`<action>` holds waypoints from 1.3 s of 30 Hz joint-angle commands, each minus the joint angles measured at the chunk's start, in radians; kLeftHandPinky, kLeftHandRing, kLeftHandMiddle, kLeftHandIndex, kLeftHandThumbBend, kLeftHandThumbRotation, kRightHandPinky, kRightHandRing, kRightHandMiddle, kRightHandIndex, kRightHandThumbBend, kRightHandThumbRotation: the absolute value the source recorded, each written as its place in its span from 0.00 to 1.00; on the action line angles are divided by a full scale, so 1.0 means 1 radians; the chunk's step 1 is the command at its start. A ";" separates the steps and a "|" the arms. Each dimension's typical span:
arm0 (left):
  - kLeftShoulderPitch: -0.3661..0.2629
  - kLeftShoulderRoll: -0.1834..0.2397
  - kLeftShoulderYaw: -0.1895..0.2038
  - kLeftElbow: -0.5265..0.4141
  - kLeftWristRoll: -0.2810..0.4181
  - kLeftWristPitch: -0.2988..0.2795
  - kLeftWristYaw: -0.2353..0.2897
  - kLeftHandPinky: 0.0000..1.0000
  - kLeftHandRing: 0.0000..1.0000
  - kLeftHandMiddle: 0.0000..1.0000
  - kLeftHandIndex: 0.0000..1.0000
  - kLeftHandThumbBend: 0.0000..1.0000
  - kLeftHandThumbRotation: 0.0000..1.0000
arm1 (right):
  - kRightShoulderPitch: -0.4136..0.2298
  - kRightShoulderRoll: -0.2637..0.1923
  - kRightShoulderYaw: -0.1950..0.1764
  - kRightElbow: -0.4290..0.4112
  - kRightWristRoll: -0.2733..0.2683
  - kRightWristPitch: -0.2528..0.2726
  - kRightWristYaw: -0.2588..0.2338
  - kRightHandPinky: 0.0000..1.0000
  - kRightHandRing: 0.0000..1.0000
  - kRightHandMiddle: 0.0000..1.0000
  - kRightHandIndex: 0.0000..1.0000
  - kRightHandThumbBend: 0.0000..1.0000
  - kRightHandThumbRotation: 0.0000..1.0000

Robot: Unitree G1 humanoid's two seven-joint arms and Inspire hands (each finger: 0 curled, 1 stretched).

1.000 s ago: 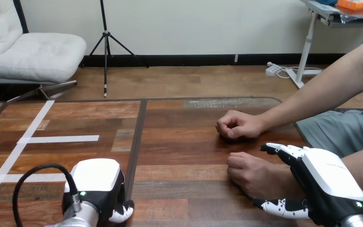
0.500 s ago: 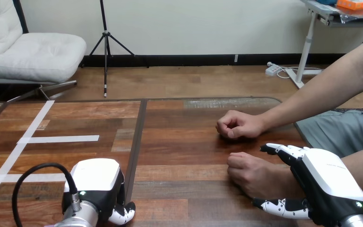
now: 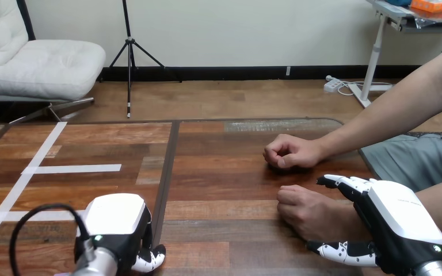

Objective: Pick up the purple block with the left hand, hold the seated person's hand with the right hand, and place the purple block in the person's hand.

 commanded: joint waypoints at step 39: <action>-0.213 -0.049 0.015 0.746 -0.251 -0.876 1.294 0.27 0.36 0.47 0.54 0.54 0.19 | -0.065 -0.026 -0.011 -0.028 -0.001 -0.021 -0.020 0.92 0.88 0.83 0.83 0.71 0.28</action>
